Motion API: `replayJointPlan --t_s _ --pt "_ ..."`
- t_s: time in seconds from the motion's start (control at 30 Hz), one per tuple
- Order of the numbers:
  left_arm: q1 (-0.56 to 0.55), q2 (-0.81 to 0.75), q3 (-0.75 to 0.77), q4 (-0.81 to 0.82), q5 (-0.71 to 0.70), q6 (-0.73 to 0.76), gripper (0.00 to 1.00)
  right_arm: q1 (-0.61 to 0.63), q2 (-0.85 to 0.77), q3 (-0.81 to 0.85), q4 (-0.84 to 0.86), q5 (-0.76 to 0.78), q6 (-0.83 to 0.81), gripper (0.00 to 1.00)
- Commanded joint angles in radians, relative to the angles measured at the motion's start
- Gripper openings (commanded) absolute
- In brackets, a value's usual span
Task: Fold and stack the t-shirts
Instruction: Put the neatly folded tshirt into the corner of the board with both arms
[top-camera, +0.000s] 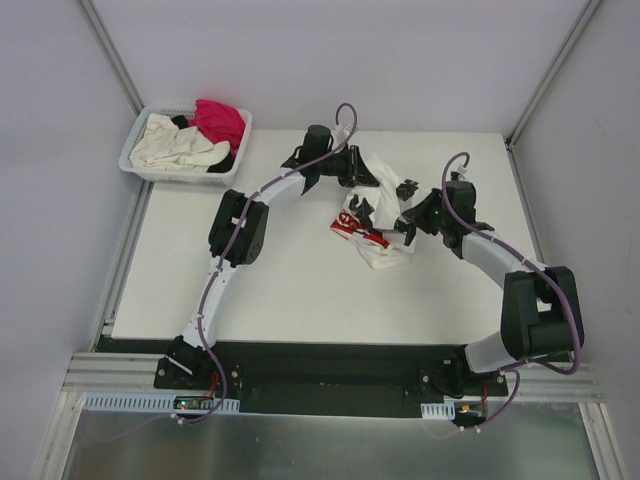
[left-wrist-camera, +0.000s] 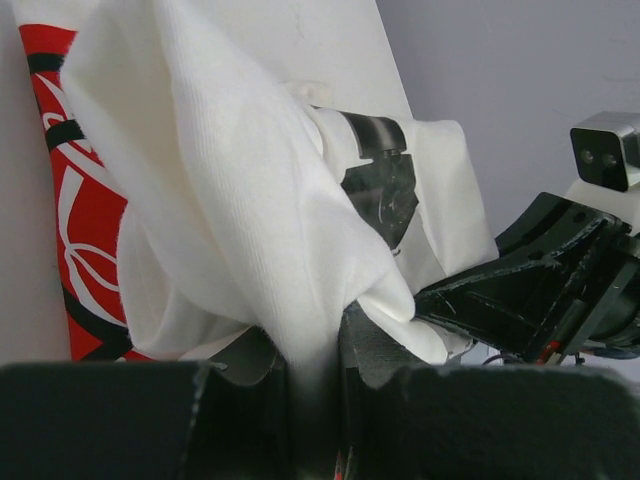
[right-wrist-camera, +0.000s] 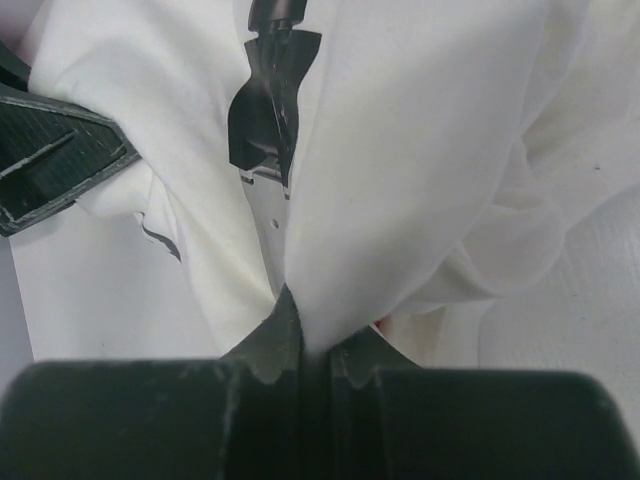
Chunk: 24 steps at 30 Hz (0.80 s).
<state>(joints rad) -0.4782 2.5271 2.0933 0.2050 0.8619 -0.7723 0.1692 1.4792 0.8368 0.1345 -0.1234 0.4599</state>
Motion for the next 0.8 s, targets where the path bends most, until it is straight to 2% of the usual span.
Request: replayJointPlan --t_s 0.0,0.17,0.3,0.43,0.53,0.67,0.73,0.77 --pt "0.020 -0.005 -0.003 0.094 0.012 -0.005 0.00 -0.007 0.006 -0.036 0.002 -0.041 0.005 0.01" --pt "0.026 -0.016 -0.058 0.112 0.028 -0.004 0.00 -0.008 0.012 -0.027 0.005 -0.079 0.008 0.01" --pt "0.035 -0.031 -0.095 0.122 0.029 -0.001 0.00 -0.011 -0.002 -0.028 0.002 -0.088 0.019 0.06" --pt "0.044 -0.024 -0.093 0.120 0.039 -0.004 0.00 -0.011 -0.029 -0.027 -0.018 -0.085 0.019 0.21" --pt "0.050 -0.014 -0.085 0.122 0.042 -0.005 0.00 -0.013 -0.048 -0.025 -0.041 -0.085 0.019 0.27" --pt "0.056 -0.001 -0.069 0.120 0.052 -0.002 0.01 -0.017 -0.120 -0.038 -0.082 -0.067 0.000 0.31" --pt "0.061 0.004 -0.065 0.122 0.054 0.001 0.06 -0.025 -0.151 -0.045 -0.120 -0.042 -0.015 0.32" --pt "0.062 0.006 -0.065 0.126 0.052 0.001 0.17 -0.030 -0.166 -0.047 -0.130 -0.036 -0.024 0.32"
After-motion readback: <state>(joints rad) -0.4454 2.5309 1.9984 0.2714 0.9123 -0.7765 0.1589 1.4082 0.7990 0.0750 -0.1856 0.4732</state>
